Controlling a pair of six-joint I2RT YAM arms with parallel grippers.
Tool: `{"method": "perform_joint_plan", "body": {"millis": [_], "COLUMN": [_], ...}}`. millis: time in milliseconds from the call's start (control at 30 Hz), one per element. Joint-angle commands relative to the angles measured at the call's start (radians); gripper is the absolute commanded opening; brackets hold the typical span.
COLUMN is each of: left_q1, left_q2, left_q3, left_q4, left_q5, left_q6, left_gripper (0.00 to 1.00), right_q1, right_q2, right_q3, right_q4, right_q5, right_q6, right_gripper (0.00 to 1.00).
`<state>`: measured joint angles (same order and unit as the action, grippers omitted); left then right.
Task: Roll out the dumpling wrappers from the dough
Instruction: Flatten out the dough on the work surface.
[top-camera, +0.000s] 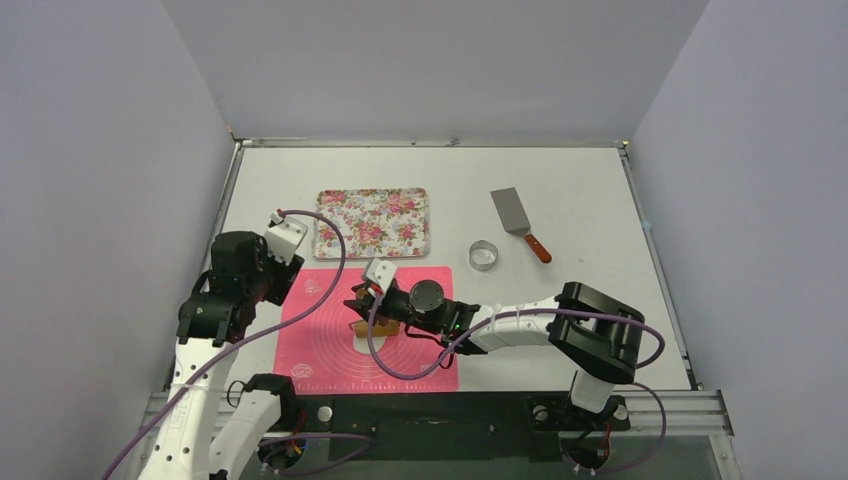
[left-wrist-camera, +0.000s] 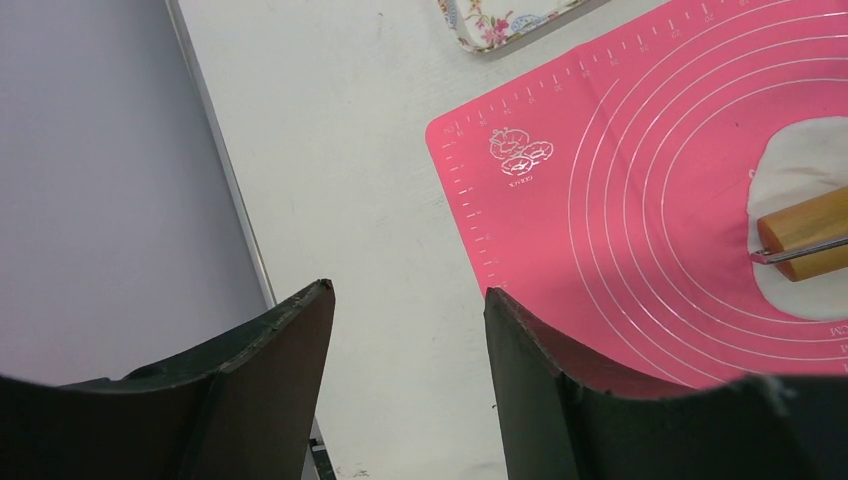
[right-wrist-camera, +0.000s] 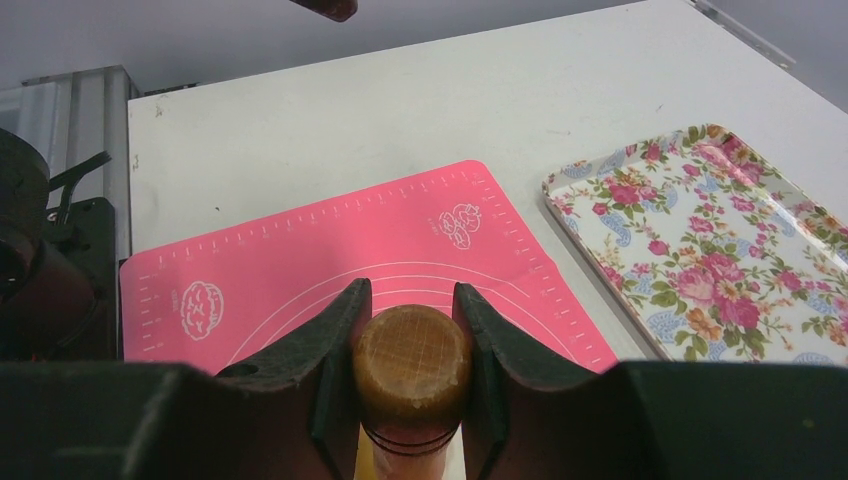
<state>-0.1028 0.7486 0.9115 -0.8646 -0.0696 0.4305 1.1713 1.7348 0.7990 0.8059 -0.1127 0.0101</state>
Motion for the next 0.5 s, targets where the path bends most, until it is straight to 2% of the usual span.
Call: {"method": "perform_joint_plan", "body": {"millis": [0,200,333,467], "left_q1": [0.007,0.005,0.005,0.005], "left_q2": [-0.009,-0.004,0.005,0.013], "left_q3": [0.043,0.049,0.057,0.05], "left_q4": [0.013,0.012,0.007,-0.008], "left_q5": [0.03,0.045,0.068,0.096], "left_q6": [-0.007,-0.004,-0.003,0.009], "left_gripper": [0.55,0.55,0.55,0.55], "right_q1": [0.015,0.009,0.021,0.04], "right_q2": [0.136,0.104,0.045,-0.07], "right_q3": [-0.106,-0.09,-0.026,-0.056], "right_q4": [-0.515,-0.488,-0.485,-0.47], "right_q5": [-0.003,-0.006,-0.099,-0.177], "right_q6": [-0.031,-0.026,-0.01,-0.01], "right_gripper": [0.0,0.0,0.0,0.0]}}
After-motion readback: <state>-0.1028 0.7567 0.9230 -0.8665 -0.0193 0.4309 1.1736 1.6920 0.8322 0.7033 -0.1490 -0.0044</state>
